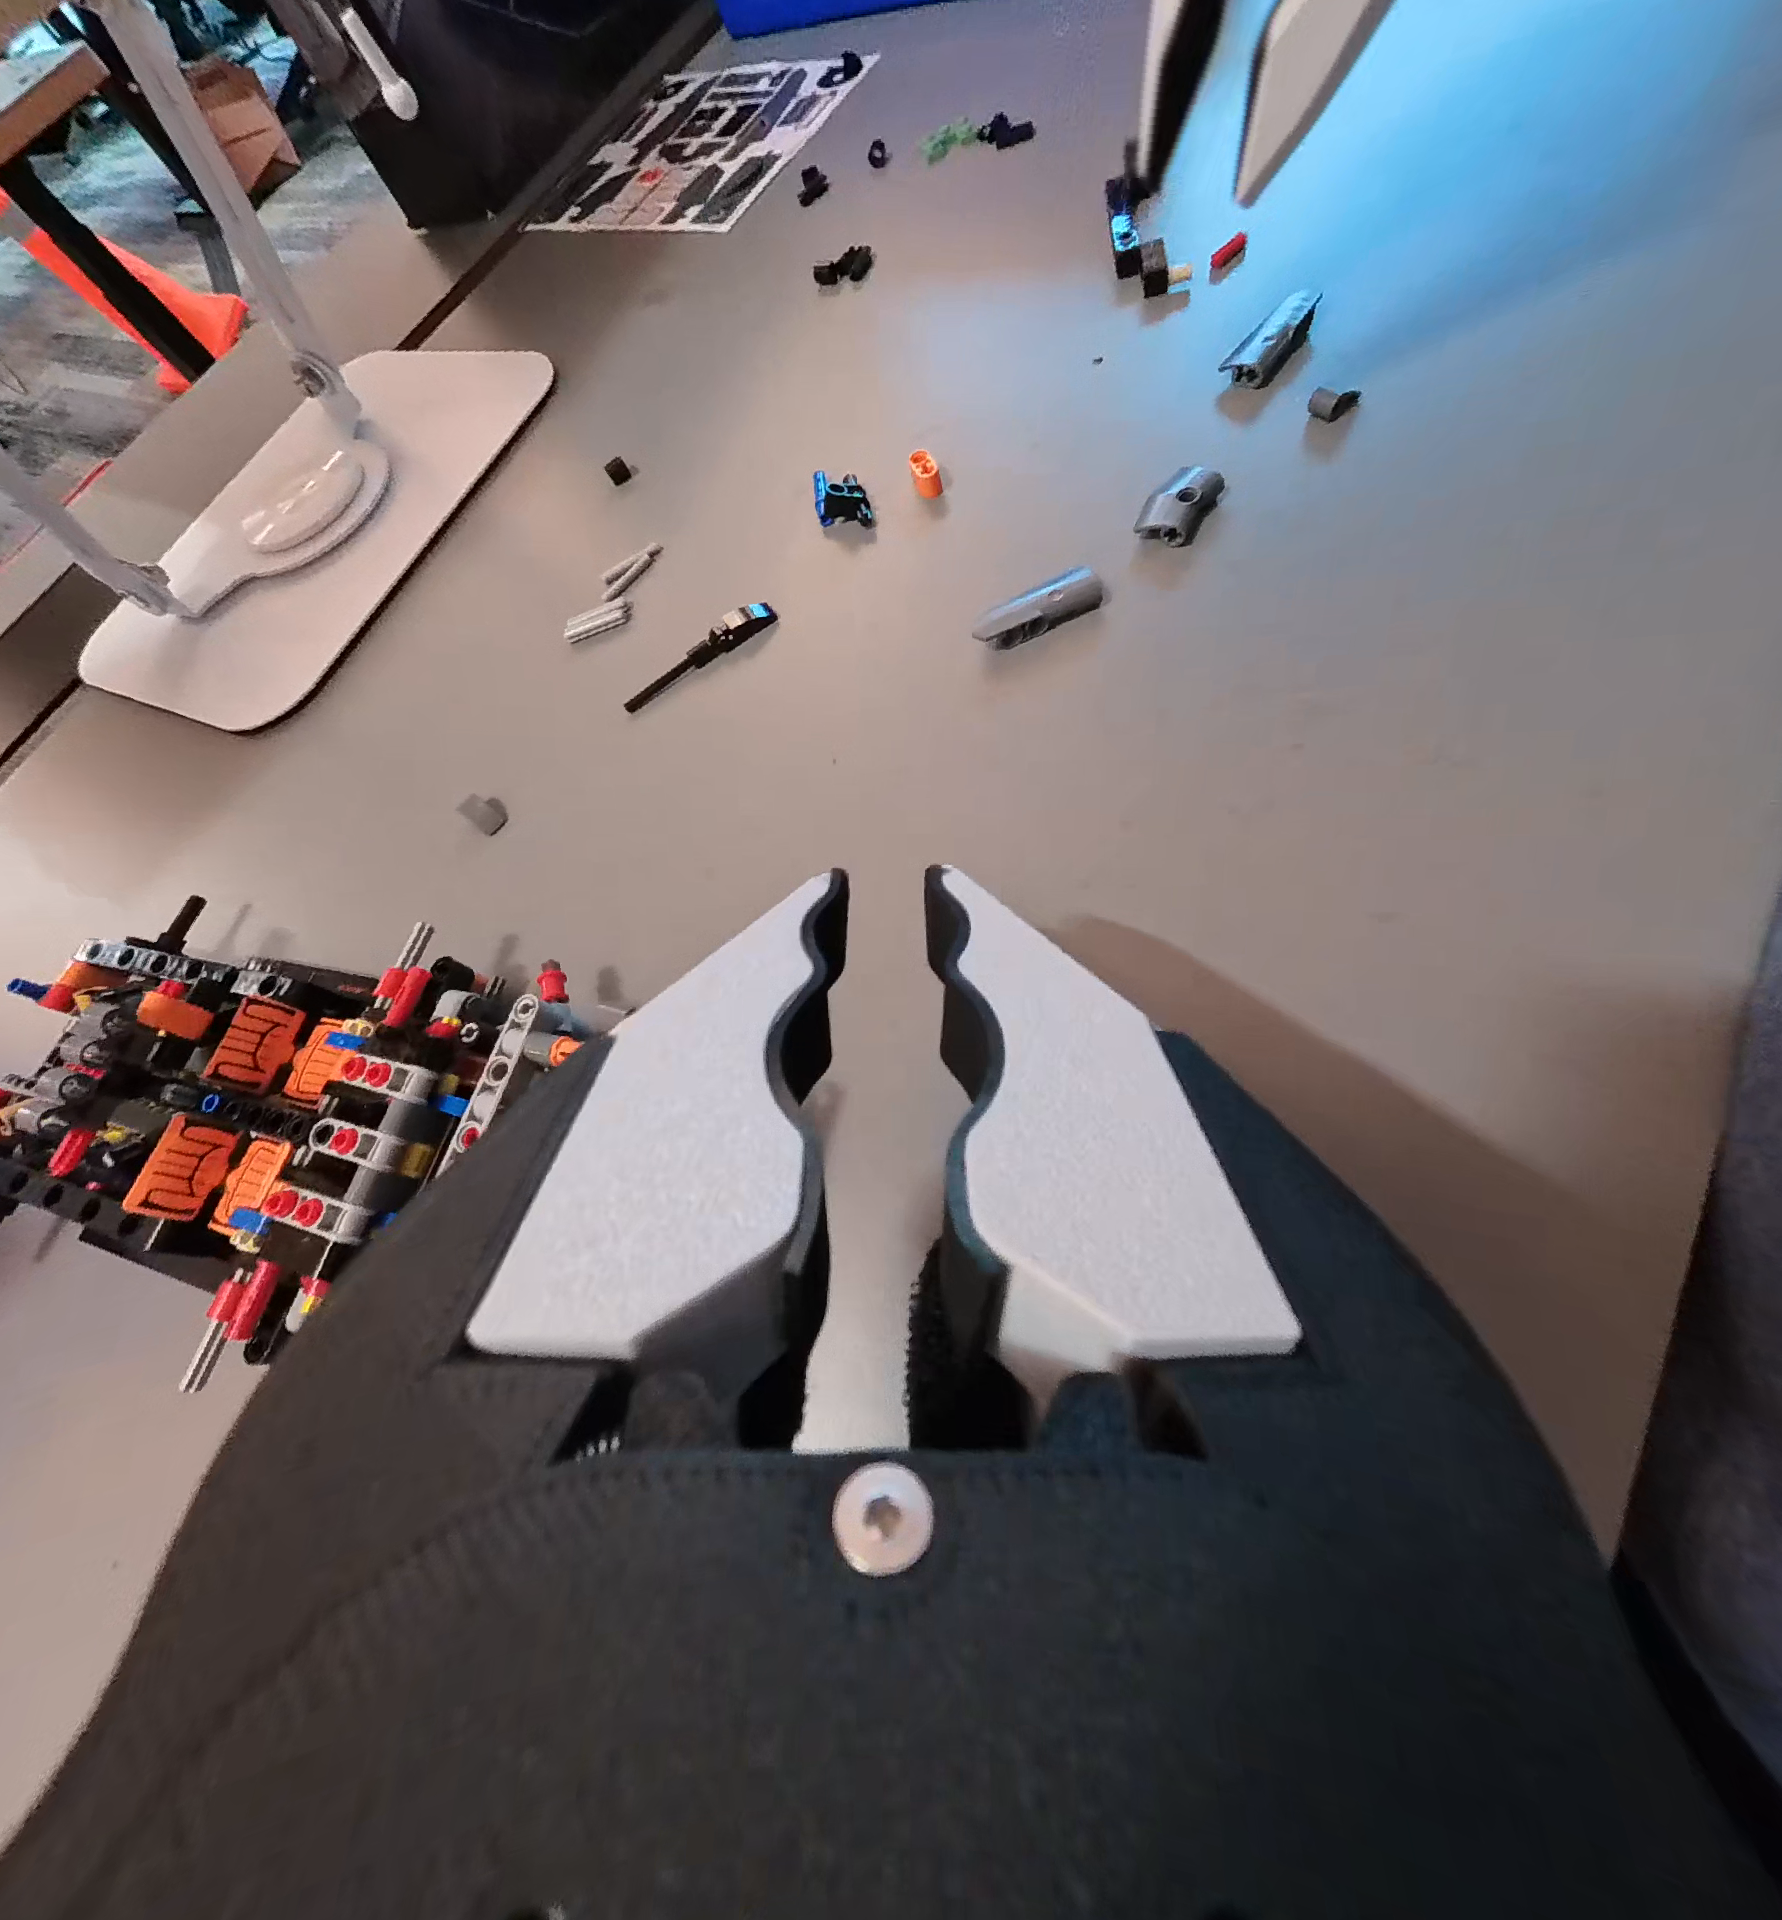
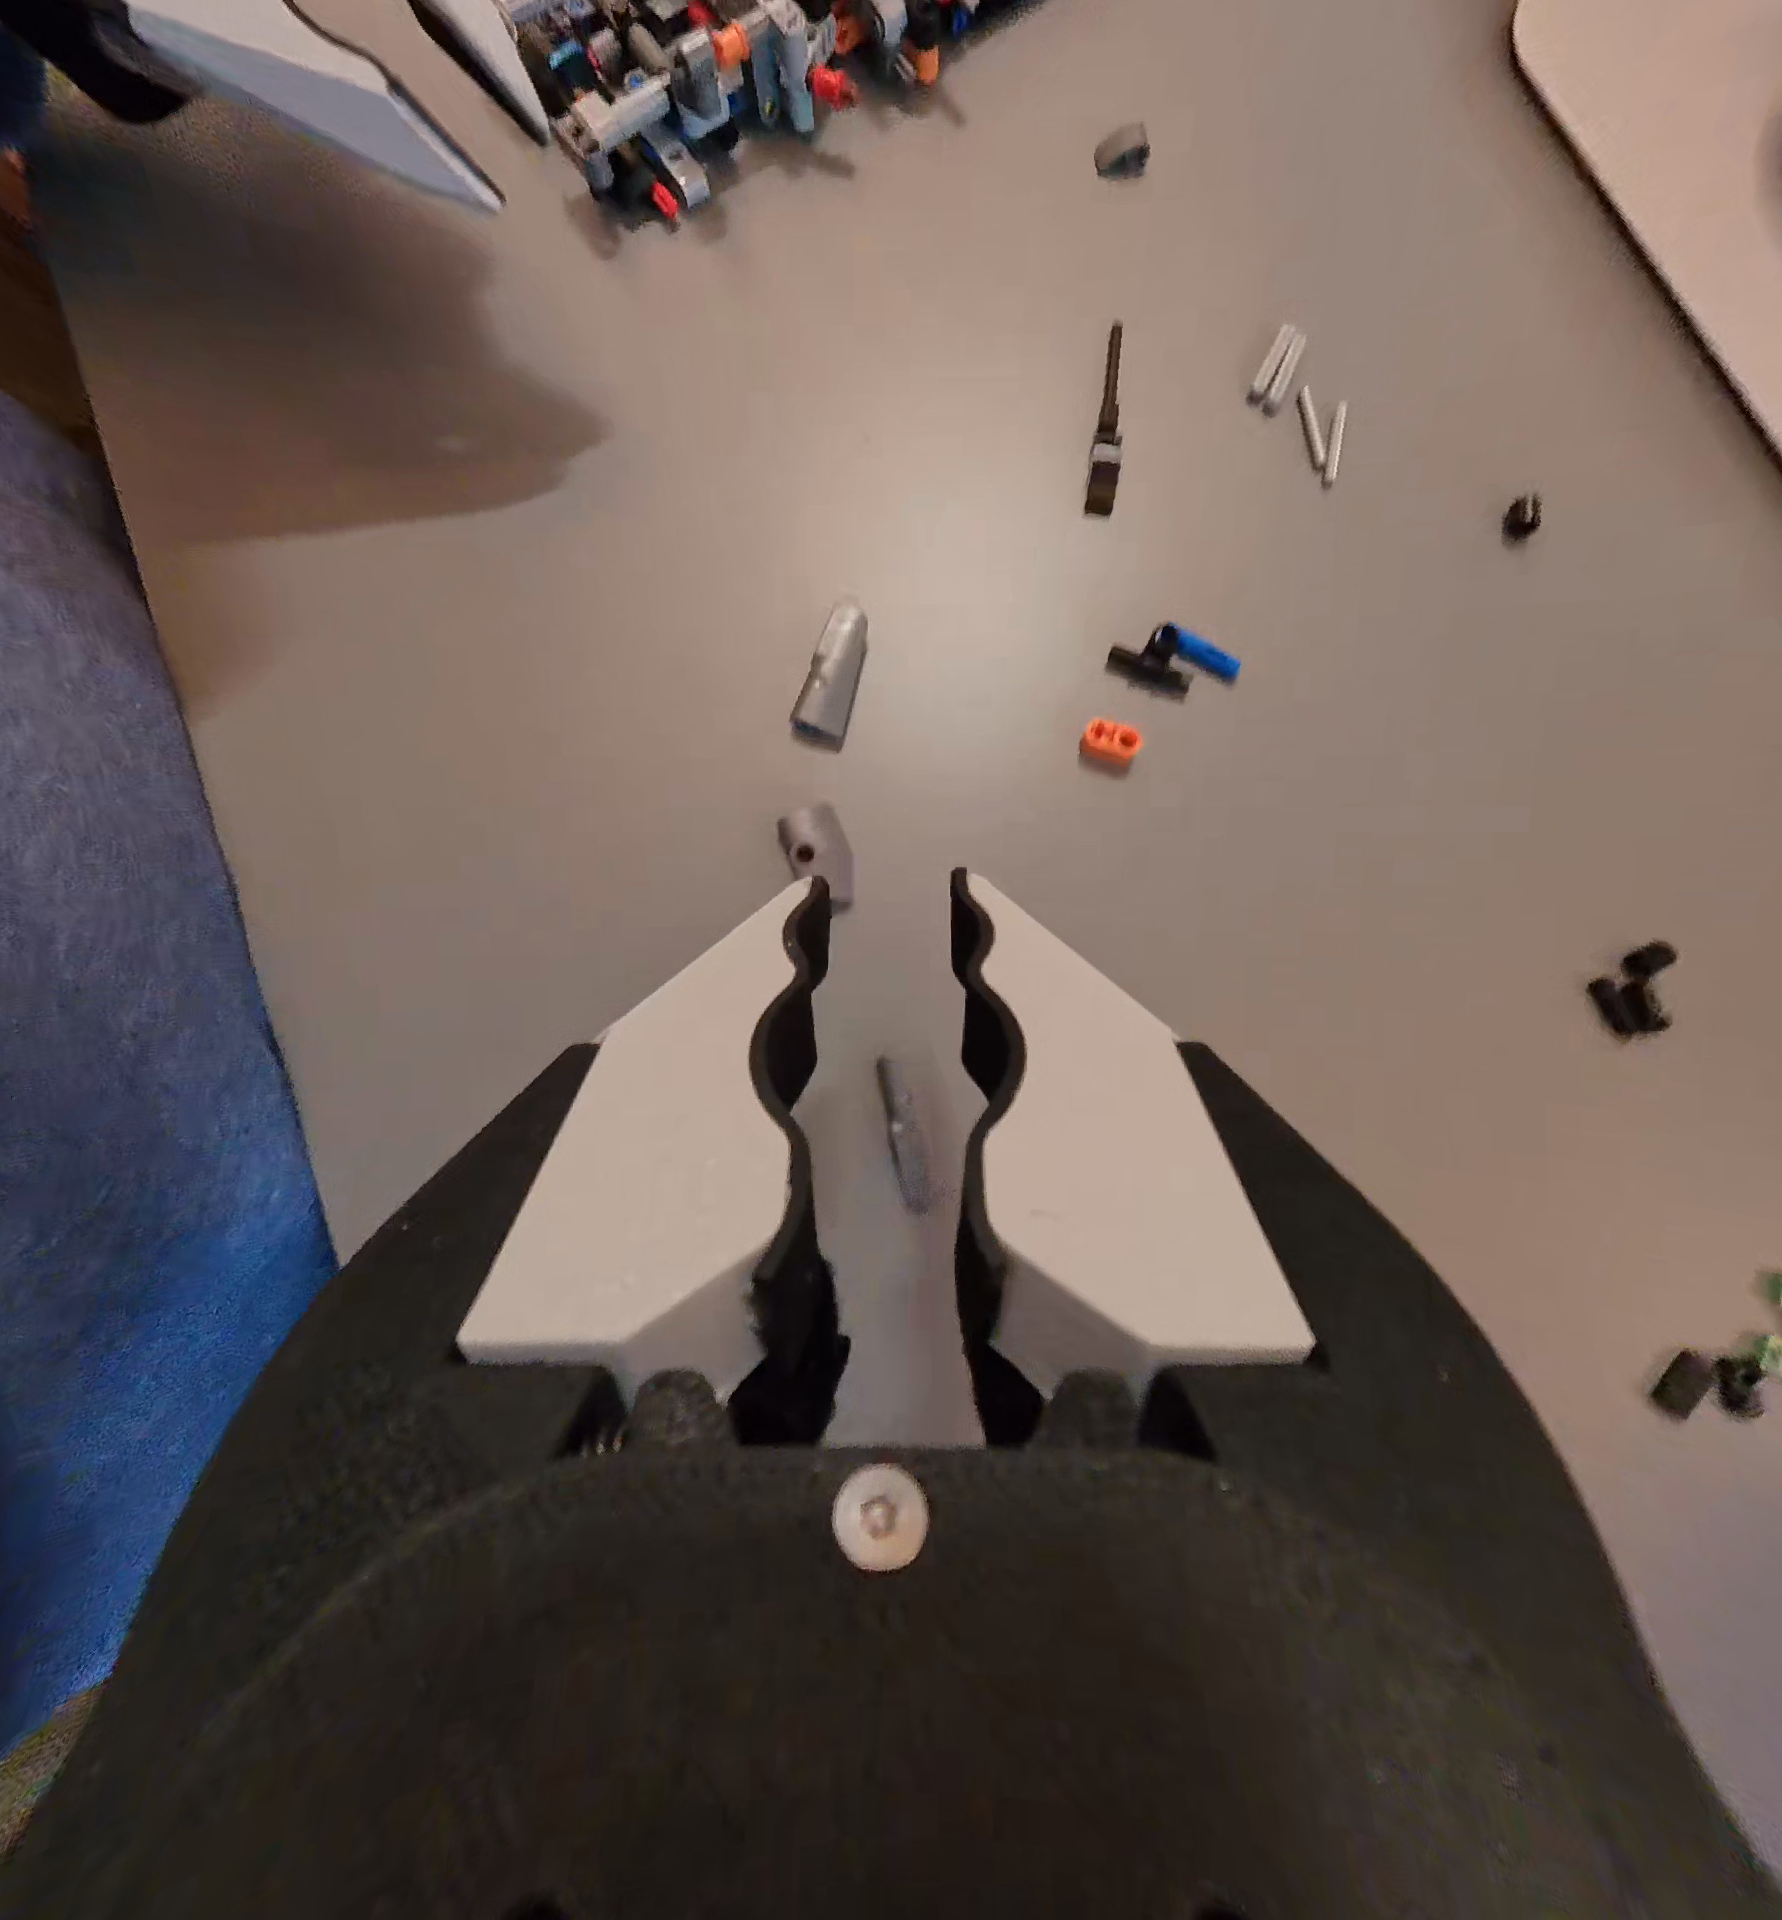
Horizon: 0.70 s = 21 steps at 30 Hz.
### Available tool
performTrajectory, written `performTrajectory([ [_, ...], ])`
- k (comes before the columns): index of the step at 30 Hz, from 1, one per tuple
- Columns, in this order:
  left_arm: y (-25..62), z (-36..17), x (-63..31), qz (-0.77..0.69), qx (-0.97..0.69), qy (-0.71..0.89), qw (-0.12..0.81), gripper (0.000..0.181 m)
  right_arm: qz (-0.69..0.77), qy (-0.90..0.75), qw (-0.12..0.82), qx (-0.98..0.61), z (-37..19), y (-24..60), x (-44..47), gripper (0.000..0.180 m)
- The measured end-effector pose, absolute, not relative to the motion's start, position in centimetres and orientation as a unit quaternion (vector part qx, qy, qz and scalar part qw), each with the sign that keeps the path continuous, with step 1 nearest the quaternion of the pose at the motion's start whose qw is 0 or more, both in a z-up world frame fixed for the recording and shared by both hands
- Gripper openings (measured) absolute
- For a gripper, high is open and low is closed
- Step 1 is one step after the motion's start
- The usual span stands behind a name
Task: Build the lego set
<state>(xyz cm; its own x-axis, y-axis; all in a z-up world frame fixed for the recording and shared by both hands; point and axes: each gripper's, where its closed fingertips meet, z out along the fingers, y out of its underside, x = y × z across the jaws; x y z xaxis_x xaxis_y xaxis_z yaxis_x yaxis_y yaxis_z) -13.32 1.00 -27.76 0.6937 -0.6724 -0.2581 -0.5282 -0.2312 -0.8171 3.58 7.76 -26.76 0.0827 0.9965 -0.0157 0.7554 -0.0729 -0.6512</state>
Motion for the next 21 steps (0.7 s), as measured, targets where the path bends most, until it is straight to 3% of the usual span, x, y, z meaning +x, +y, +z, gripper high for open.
performTrajectory([
  [16,0.7,-27.9,-12.7,-0.085,-0.781,0.387,0.483,0.012,0.23,-0.624,0.24,-0.707,-32.0,5.8,2.2,0.029],
  [19,0.7,-27.9,-12.9,-0.081,-0.782,0.386,0.484,0.012,0.226,-0.631,0.215,-0.71,-33.1,6.0,1.7,0.026],
  [21,0.7,-27.8,-13.0,-0.083,-0.781,0.384,0.485,0.012,0.231,-0.631,0.216,-0.708,-33.1,6.1,1.5,0.014],
])
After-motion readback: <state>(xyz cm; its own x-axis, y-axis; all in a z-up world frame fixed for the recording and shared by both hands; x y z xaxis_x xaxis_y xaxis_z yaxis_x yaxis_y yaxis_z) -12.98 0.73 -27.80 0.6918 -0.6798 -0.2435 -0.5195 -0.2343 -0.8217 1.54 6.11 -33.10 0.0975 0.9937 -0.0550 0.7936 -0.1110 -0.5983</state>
